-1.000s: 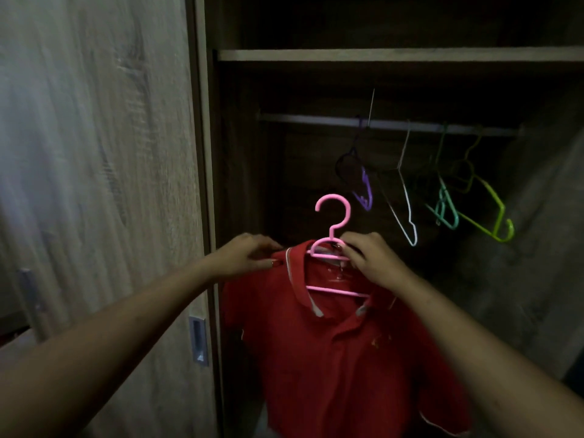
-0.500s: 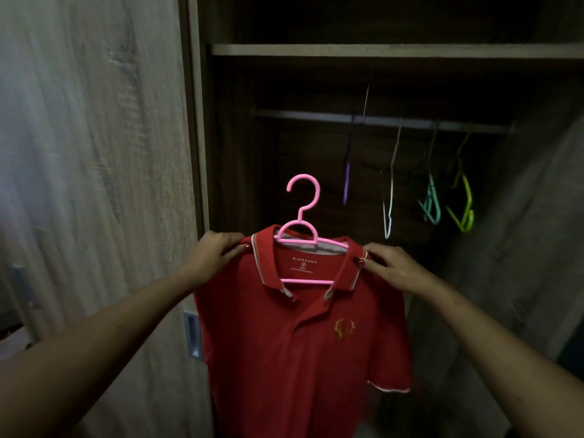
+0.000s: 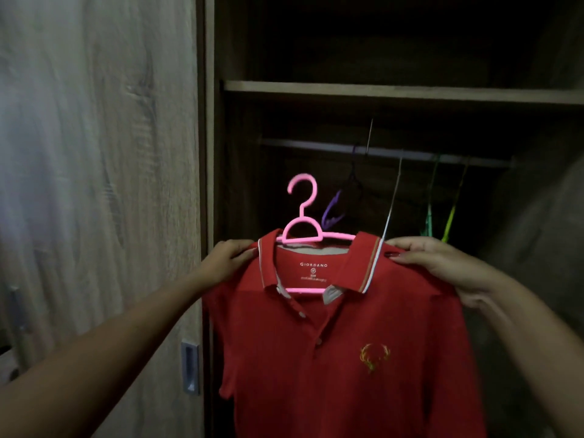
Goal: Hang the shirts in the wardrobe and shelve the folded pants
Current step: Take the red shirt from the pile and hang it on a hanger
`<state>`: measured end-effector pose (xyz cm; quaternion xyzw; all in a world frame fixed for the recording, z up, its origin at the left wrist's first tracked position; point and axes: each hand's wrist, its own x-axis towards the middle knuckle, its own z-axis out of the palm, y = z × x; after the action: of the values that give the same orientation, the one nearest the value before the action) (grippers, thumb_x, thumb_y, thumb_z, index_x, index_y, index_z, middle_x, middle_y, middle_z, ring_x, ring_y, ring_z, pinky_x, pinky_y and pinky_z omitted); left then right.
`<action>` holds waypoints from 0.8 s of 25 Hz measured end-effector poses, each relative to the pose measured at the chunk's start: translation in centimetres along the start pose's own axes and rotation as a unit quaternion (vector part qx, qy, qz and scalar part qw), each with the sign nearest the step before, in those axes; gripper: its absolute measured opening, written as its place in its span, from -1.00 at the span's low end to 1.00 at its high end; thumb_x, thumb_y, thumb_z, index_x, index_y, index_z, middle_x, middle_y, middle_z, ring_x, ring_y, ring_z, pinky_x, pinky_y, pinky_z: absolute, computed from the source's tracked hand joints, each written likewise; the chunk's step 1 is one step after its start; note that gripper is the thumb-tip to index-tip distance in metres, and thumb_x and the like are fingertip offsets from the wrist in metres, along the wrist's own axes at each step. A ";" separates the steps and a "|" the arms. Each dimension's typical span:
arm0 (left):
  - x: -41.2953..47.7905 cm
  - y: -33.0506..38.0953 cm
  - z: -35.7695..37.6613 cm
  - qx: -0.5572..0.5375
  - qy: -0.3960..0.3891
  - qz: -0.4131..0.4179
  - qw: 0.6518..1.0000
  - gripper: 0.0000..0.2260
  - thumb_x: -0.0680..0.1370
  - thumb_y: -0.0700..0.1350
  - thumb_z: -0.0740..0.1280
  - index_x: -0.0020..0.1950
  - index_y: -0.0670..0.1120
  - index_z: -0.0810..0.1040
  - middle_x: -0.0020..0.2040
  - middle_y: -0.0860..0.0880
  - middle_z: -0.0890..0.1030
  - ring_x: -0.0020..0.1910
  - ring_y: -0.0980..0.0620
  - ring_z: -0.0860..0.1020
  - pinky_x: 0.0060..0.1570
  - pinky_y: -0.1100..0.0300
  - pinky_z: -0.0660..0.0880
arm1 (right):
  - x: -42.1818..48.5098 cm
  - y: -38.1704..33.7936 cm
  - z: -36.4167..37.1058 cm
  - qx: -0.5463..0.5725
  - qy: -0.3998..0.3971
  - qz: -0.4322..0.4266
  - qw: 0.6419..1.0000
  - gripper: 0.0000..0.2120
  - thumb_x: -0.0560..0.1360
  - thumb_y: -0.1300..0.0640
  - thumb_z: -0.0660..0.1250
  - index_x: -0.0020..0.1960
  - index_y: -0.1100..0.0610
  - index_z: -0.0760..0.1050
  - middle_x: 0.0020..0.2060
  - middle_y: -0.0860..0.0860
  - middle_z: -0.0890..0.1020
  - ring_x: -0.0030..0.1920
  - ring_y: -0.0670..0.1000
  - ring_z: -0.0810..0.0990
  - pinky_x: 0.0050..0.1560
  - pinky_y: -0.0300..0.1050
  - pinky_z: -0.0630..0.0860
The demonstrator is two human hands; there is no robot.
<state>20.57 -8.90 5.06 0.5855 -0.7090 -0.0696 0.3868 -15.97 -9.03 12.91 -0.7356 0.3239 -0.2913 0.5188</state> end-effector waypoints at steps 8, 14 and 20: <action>4.4 1.1 -0.4 -0.013 0.106 -0.095 0.990 -0.72 0.61 -0.13 0.20 0.29 -0.10 0.54 0.24 -0.08 0.59 0.23 0.00 0.53 0.17 0.23 0.37 | 3.9 -4.6 5.2 0.058 0.103 -0.015 0.993 -0.78 0.48 0.35 0.20 -0.05 0.23 0.61 -0.30 0.12 0.69 -0.36 -0.02 0.62 -0.32 -0.29 0.56; 4.6 2.0 -2.2 -0.168 0.135 -0.133 0.967 -0.69 0.64 -0.07 0.13 0.33 -0.10 0.49 0.13 -0.22 0.62 0.14 -0.13 0.59 0.12 0.00 0.53 | 14.6 -6.1 11.8 0.159 0.179 -0.046 0.970 -0.78 0.49 0.33 0.10 -0.17 0.36 0.50 -0.50 0.18 0.61 -0.56 0.03 0.56 -0.52 -0.26 0.52; 3.6 2.5 -3.4 -0.243 0.123 -0.114 0.956 -0.77 0.64 -0.05 0.13 0.13 0.02 0.57 -0.36 0.18 0.57 -0.37 0.28 0.51 -0.27 0.35 0.45 | 24.7 -4.9 12.0 0.110 0.291 -0.037 0.950 -0.47 0.38 0.19 0.10 0.34 0.26 0.26 0.18 0.27 0.50 0.05 0.24 0.60 -0.07 0.05 0.63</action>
<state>20.71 -10.05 10.48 0.5552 -0.5464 -0.2110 0.5905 9.41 -20.15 16.34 -0.5687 0.3997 -0.5452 0.4685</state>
